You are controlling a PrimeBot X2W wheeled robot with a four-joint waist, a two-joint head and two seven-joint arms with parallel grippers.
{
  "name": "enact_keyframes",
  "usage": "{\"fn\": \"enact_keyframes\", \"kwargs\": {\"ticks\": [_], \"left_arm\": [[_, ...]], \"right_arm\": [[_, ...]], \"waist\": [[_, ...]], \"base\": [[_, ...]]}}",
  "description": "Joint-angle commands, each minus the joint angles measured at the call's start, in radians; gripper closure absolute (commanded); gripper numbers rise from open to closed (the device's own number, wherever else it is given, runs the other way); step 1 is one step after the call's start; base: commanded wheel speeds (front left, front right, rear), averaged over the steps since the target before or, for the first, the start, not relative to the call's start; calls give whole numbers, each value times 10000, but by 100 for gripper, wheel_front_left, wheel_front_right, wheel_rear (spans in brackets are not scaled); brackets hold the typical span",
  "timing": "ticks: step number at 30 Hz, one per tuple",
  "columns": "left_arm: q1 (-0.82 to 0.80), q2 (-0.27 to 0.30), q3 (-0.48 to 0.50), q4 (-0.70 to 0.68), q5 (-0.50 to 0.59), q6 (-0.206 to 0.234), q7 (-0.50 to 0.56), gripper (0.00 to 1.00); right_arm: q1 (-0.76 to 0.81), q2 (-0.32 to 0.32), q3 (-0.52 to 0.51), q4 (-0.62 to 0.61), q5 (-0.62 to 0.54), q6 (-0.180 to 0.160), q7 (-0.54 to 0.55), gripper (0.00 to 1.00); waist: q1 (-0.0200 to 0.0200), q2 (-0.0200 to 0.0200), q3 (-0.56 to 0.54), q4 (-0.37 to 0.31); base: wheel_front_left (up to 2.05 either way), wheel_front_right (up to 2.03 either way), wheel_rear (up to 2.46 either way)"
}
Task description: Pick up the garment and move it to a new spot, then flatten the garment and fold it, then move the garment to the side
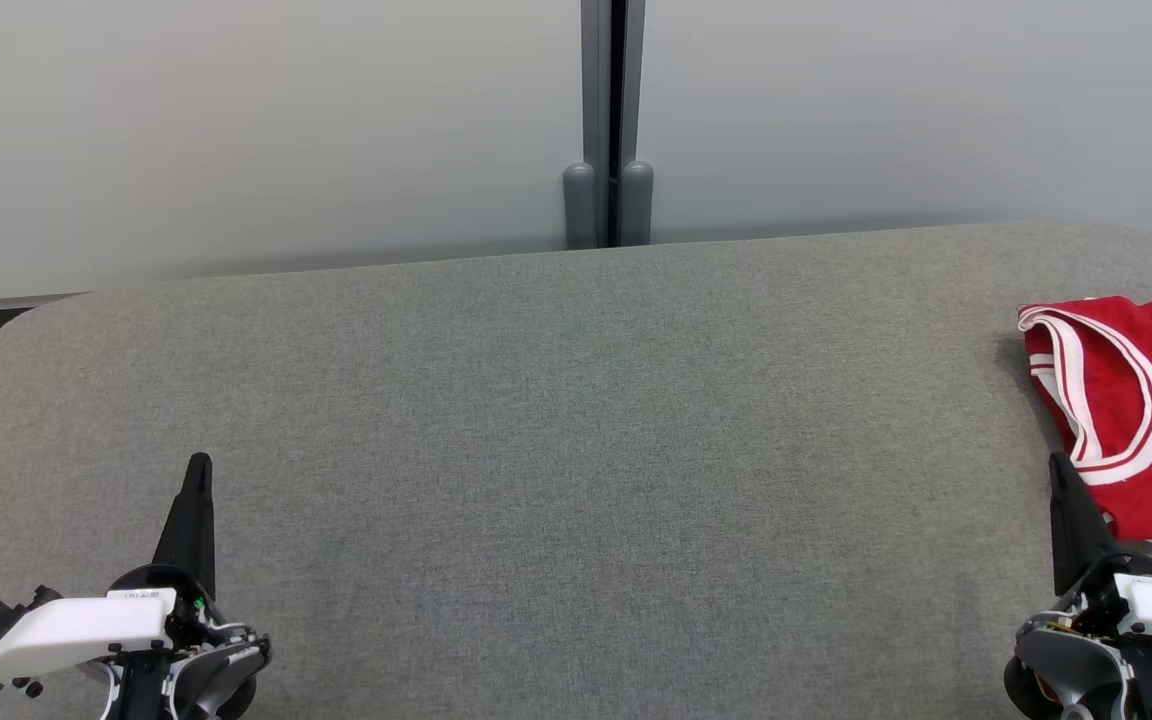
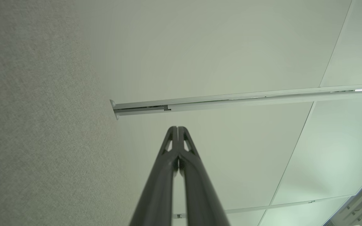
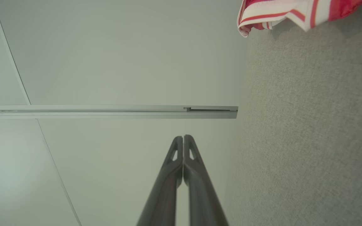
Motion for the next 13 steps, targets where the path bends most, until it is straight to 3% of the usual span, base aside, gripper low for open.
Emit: {"fn": "enact_keyframes", "kwargs": {"ticks": [1,13], "left_arm": [[-119,21,33,8,-10,-45,29,100],[-118,22,33,8,-11,-45,28,100]], "right_arm": [[-66,1,-14,16,38,4,47,100],[-66,1,-13,16,35,4,48,100]], "waist": [[0,0,0,0],[0,0,0,0]], "base": [[0,0,0],[0,0,0]]}}
